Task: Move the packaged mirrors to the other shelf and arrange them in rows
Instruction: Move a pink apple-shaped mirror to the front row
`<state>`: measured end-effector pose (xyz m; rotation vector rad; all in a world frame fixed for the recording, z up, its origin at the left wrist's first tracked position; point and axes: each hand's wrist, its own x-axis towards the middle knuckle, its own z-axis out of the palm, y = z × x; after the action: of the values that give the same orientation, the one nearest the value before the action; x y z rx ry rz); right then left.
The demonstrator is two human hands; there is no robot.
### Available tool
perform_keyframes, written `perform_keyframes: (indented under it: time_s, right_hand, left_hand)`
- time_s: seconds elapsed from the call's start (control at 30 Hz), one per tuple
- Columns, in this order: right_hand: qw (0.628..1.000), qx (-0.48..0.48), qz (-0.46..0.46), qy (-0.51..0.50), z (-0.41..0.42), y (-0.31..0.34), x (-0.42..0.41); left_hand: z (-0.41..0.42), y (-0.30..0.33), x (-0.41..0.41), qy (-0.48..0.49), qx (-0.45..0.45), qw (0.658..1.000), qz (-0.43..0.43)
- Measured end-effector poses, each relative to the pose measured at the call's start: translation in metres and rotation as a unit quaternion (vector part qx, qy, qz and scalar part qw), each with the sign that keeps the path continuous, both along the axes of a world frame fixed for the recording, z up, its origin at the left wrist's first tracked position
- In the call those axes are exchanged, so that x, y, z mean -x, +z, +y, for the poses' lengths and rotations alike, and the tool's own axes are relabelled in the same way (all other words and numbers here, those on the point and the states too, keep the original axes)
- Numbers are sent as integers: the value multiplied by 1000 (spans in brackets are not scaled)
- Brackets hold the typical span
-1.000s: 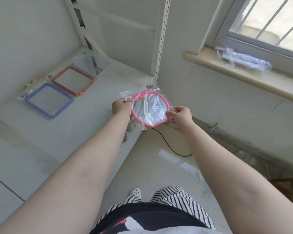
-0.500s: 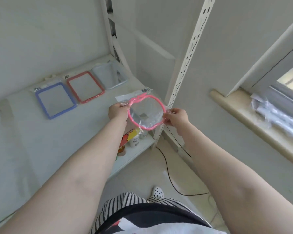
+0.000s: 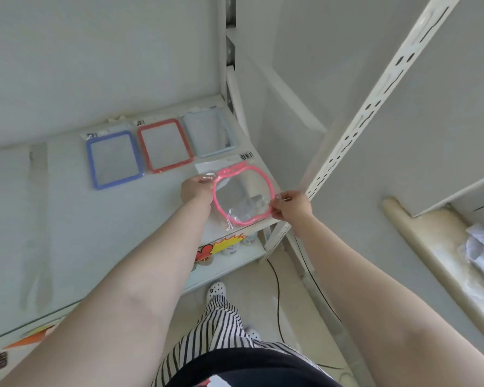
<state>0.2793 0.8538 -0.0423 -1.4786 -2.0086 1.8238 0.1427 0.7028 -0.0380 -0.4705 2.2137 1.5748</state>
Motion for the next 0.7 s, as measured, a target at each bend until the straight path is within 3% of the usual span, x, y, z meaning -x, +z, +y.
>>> perform_keyframes:
  time_s: [0.4,0.7]
  right_hand:
    - [995,-87,-45,11,8,-32,48]
    - [995,-84,-47,-5,8,-36,55]
  left_hand:
    - [18,-30,37,0,30,1000,-10]
    - [16,-35,47,-1,42,999,8]
